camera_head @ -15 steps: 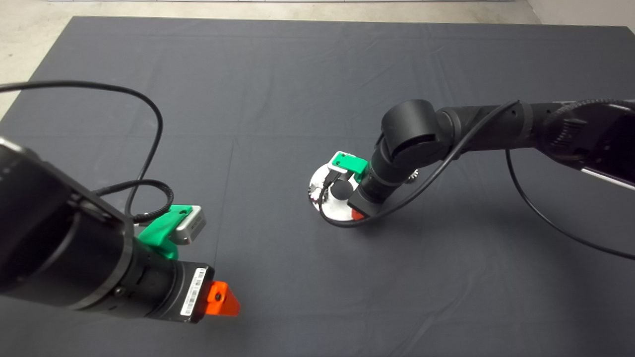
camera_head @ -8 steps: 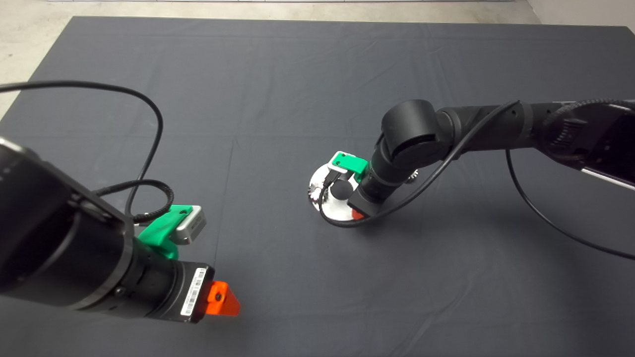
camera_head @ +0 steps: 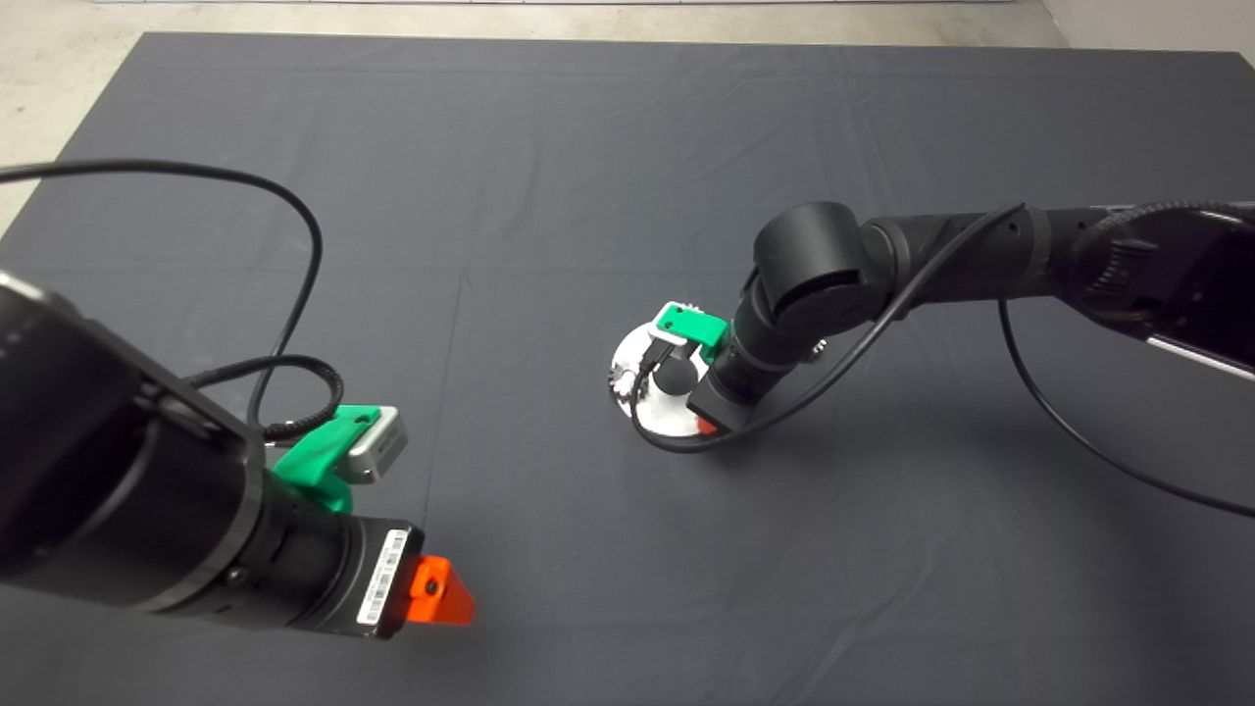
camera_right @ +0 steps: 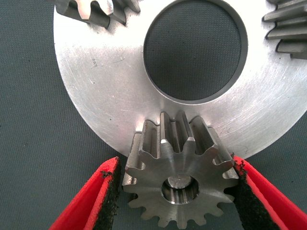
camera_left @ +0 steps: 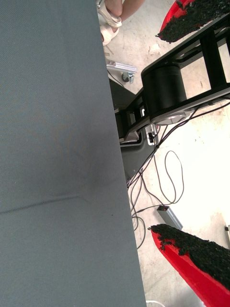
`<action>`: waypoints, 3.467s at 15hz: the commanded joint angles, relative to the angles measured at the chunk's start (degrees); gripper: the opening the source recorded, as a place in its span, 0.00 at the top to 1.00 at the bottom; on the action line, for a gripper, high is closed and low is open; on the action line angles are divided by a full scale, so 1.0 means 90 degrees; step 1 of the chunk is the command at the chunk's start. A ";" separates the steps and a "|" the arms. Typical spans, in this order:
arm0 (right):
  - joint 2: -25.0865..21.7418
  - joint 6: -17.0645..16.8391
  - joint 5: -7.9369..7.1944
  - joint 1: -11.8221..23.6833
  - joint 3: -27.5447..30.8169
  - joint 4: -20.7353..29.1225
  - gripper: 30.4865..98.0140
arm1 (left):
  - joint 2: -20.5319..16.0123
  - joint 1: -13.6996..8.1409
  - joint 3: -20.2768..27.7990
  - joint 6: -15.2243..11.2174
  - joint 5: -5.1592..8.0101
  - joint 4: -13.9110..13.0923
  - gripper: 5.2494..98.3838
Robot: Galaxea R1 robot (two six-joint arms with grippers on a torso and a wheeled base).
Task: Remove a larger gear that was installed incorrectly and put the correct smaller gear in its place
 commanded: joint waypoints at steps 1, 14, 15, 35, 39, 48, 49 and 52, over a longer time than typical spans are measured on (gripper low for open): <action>-0.0041 0.0019 -0.0636 0.0119 0.0070 -0.0158 0.62 | 0.0011 -0.0048 0.0103 0.0005 -0.0005 -0.0137 0.01; -0.0059 0.0038 -0.0630 0.0119 -0.0130 -0.0178 0.70 | 0.0002 -0.0048 0.0103 -0.0005 -0.0005 -0.0156 0.01; -0.0053 0.0038 -0.0630 0.0119 -0.0086 -0.0178 0.71 | -0.0008 -0.0048 0.0103 -0.0005 -0.0005 -0.0156 0.01; 0.0016 0.0380 -0.0591 0.1093 -0.0011 -0.0149 0.72 | 0.0002 -0.0048 0.0103 -0.0015 -0.0005 -0.0156 0.01; -0.0273 0.0380 -0.0620 0.1310 0.0296 0.0181 0.72 | 0.0002 -0.0048 0.0103 -0.0015 -0.0005 -0.0156 0.01; -0.1756 0.0722 -0.0630 0.1418 0.1742 0.1264 0.72 | 0.0002 -0.0048 0.0103 -0.0015 -0.0015 -0.0159 0.01; -0.1831 0.0725 -0.0630 0.1408 0.1840 0.1325 0.72 | 0.0002 -0.0048 0.0103 -0.0015 -0.0014 -0.0162 0.01; -0.2213 0.0800 -0.0630 0.1385 0.2111 0.1368 0.72 | 0.0002 -0.0048 0.0103 -0.0015 -0.0015 -0.0162 0.01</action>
